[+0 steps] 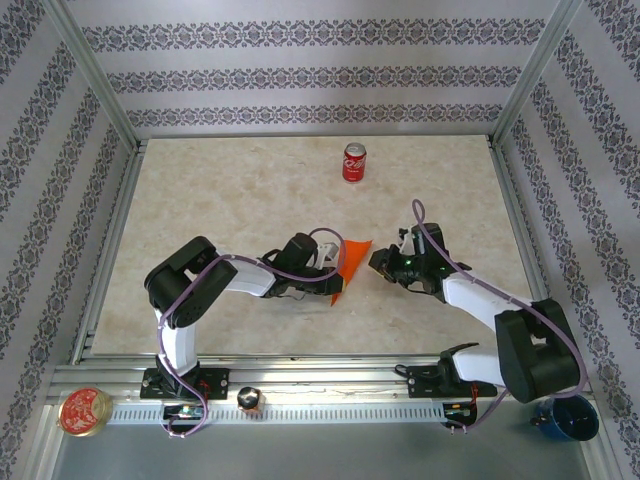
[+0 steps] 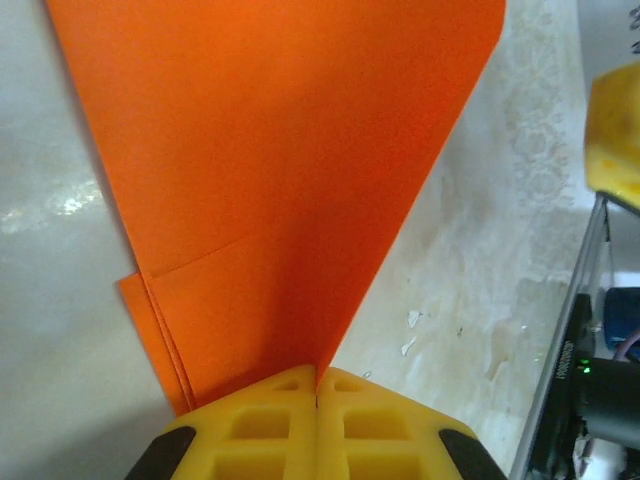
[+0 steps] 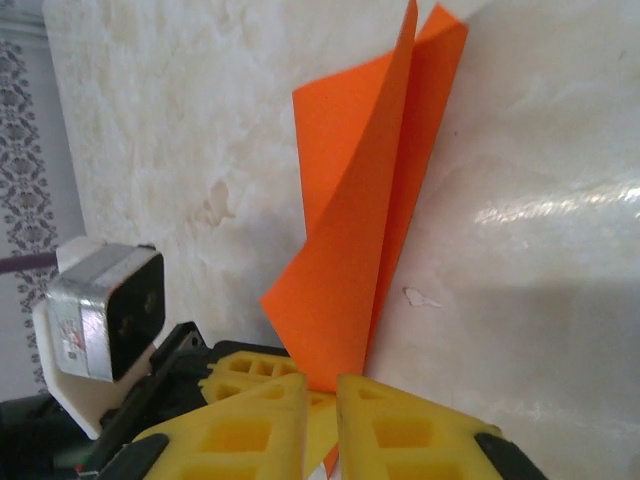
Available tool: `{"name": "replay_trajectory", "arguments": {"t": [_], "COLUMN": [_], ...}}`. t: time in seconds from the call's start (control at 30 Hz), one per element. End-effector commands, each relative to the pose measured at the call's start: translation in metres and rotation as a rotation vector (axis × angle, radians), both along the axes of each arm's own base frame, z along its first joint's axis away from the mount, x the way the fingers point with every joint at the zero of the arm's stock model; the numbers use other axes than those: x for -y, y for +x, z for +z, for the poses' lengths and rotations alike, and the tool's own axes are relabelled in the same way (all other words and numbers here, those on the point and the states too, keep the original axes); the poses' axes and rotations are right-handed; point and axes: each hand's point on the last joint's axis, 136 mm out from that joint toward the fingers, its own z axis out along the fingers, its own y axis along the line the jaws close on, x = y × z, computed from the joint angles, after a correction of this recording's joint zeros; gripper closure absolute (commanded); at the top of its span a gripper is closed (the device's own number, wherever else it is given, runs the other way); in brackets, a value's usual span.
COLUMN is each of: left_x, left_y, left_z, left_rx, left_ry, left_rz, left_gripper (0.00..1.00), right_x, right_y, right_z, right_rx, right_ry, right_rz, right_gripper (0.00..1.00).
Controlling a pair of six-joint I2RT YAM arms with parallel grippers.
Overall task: Fold a paper plane with a square sheet of paper (pick it up from the middle)
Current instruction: Fold the wing for the fifth time at the center of the table.
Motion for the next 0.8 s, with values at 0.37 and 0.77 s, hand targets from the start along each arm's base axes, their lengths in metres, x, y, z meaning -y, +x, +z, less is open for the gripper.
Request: {"name": "replay_trajectory", "arguments": {"t": [0.37,0.77], "left_x": [0.002,-0.001], "left_y": [0.001,0.003], "left_z": [0.008,0.013], "left_rx": [-0.073,-0.124], "left_ry": [-0.150,-0.249], "left_rz": [0.078,0.136], "left_gripper": [1.00,1.00], "right_x": [-0.027,-0.044], "right_y": [0.016,0.026], "right_z": [0.001,0.002], "right_rx": [0.125,0.129], "right_ry": [0.012,0.096], "right_rz": [0.098,0.151], "right_gripper": [0.95,0.96]}}
